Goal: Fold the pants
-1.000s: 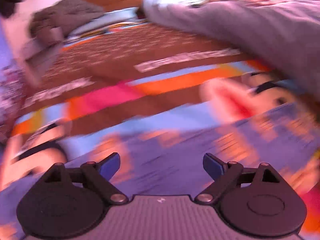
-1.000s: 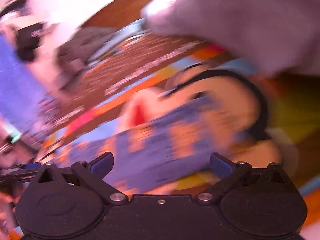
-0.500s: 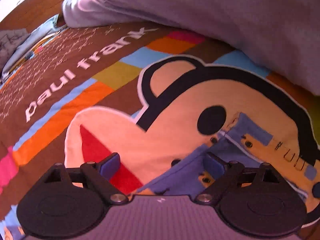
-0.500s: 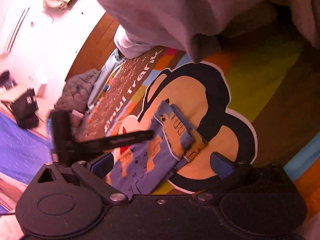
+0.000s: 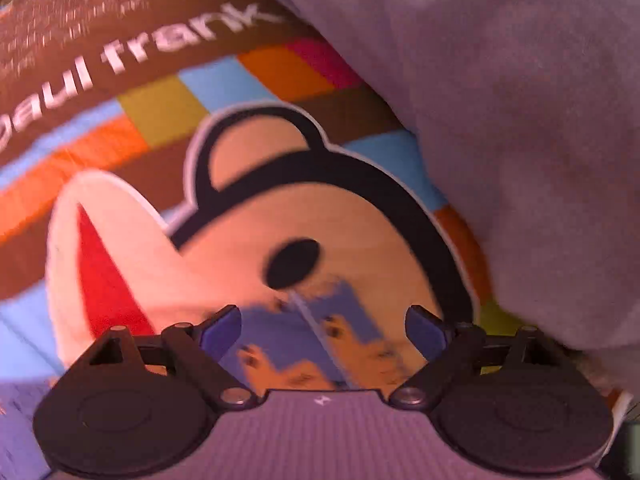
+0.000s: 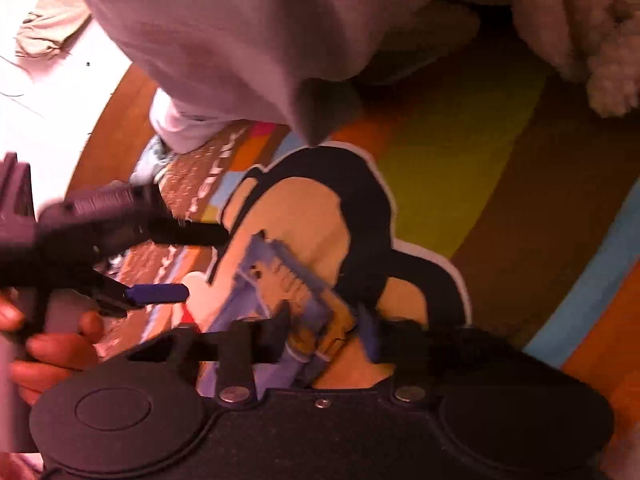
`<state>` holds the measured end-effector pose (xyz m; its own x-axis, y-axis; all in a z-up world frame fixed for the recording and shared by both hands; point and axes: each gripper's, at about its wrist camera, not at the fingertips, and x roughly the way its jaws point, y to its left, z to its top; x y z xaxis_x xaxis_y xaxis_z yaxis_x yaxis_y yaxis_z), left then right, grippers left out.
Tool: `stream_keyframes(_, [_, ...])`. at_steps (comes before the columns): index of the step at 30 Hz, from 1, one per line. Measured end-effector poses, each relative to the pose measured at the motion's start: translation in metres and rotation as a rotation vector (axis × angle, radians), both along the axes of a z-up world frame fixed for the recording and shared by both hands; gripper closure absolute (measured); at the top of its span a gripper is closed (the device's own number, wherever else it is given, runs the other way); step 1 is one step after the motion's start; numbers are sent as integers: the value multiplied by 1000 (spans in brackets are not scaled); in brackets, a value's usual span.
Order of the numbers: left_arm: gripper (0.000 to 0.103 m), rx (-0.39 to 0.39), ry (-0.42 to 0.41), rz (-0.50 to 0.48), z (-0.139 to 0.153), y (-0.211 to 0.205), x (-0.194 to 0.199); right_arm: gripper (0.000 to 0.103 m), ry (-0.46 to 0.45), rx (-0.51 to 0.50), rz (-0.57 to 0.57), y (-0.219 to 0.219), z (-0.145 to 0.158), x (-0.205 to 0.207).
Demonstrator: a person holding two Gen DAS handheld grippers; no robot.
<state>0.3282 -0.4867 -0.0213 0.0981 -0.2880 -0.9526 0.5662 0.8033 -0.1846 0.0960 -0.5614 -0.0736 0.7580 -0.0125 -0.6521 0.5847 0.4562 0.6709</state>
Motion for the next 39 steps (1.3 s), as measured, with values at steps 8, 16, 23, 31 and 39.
stream_keyframes(8, [25, 179, -17, -58, -8, -28, -17, 86, -10, -322, 113, 43, 28, 4])
stream_keyframes(16, [25, 164, 17, -80, 2, -37, -18, 86, 54, -568, 218, 83, 44, 23])
stream_keyframes(23, [76, 293, 8, -136, -15, -59, -33, 86, 75, -669, 266, 105, 46, 33])
stream_keyframes(31, [93, 216, 0, -2, 6, -28, -28, 87, 71, -728, 286, 115, 49, 32])
stream_keyframes(39, [93, -52, 34, 164, 62, 66, -15, 87, -1, -982, 366, 157, 71, 25])
